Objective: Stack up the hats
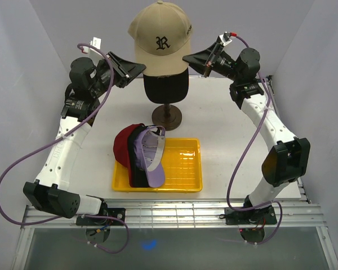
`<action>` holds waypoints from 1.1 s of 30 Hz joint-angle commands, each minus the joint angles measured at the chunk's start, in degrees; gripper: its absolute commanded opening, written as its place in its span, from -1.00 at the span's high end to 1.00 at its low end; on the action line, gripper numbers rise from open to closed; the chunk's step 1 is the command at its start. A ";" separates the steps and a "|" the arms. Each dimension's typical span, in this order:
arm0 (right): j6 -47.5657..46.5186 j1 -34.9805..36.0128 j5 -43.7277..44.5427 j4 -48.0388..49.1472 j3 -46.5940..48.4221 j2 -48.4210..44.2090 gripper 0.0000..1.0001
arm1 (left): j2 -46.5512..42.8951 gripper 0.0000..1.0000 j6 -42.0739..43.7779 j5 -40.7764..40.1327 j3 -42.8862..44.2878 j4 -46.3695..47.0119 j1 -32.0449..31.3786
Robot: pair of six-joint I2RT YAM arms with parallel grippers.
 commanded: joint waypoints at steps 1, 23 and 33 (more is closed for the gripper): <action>-6.02 1.80 -1.86 -1.91 -0.14 -3.63 0.84 | -2.15 1.00 2.70 2.89 -1.20 -0.98 -1.38; -9.63 1.80 -1.68 -1.65 -10.50 -6.89 0.84 | -4.79 1.00 2.70 1.13 -8.06 -2.13 -1.47; -9.46 1.80 -1.25 -2.88 -12.71 -6.80 0.84 | -5.05 1.00 0.42 -0.89 -10.79 -4.76 -0.95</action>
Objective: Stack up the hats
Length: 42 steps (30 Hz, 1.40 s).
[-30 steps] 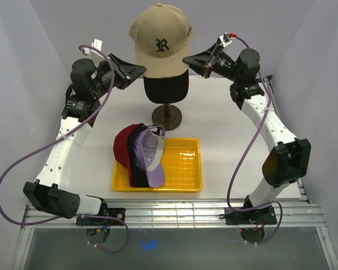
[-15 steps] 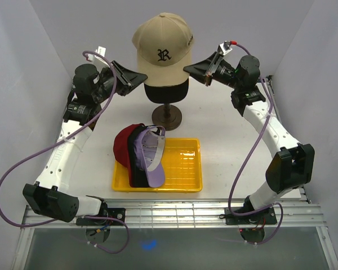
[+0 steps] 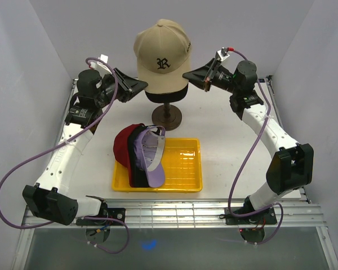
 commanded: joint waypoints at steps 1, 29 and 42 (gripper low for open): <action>-1.83 1.49 -0.98 -0.56 -0.51 -1.44 0.84 | -1.64 1.00 0.13 -1.55 -1.32 -1.90 -0.51; -7.98 1.49 3.67 -12.25 -4.64 -2.50 0.84 | 0.91 1.00 -3.39 -2.08 -3.43 -6.03 1.51; -9.56 1.49 3.94 -14.28 -1.74 -1.71 0.76 | 0.91 0.57 -1.11 -1.73 -0.63 -7.70 1.60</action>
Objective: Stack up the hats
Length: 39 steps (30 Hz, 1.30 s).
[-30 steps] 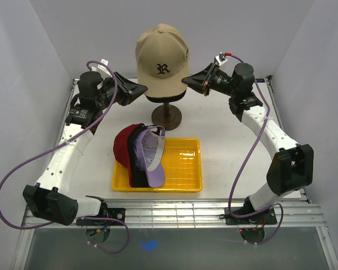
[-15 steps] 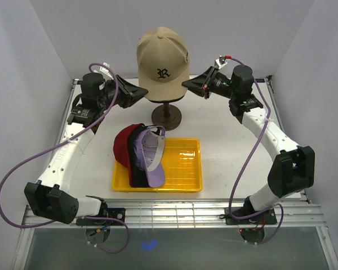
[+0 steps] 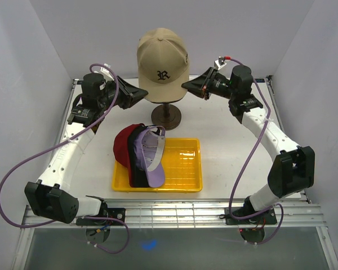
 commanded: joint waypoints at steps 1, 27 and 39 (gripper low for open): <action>-2.31 0.60 1.40 -4.35 1.75 0.13 0.70 | 0.03 0.50 2.41 -1.79 2.17 -2.50 0.42; -3.62 -1.51 3.34 -7.43 2.72 -3.47 0.21 | -1.55 -0.17 4.70 -1.62 2.70 -2.76 0.42; -6.52 -3.88 4.74 -11.56 2.55 -6.11 0.15 | -1.46 -0.18 6.98 -2.85 5.95 -4.96 0.42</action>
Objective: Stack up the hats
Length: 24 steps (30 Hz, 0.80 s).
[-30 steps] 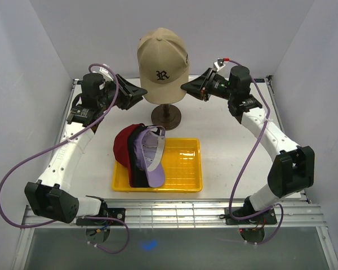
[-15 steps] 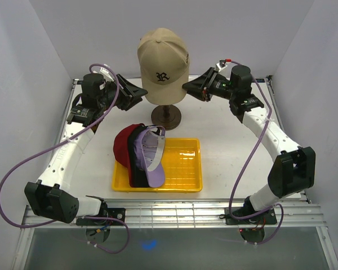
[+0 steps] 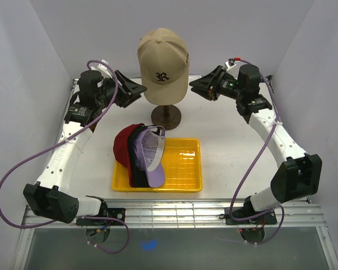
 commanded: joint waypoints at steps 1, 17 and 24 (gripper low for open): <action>-2.70 -1.17 1.40 -1.18 1.26 -2.83 0.15 | -1.64 -0.17 1.94 -1.14 3.09 -1.16 0.36; -23.43 8.10 14.04 -22.42 -4.53 -17.59 0.12 | -5.59 -0.17 5.98 -5.00 6.35 -7.75 0.36; -25.64 33.87 36.08 -27.28 -14.82 -24.02 0.18 | -11.21 -0.17 6.95 -12.29 4.68 -12.75 0.36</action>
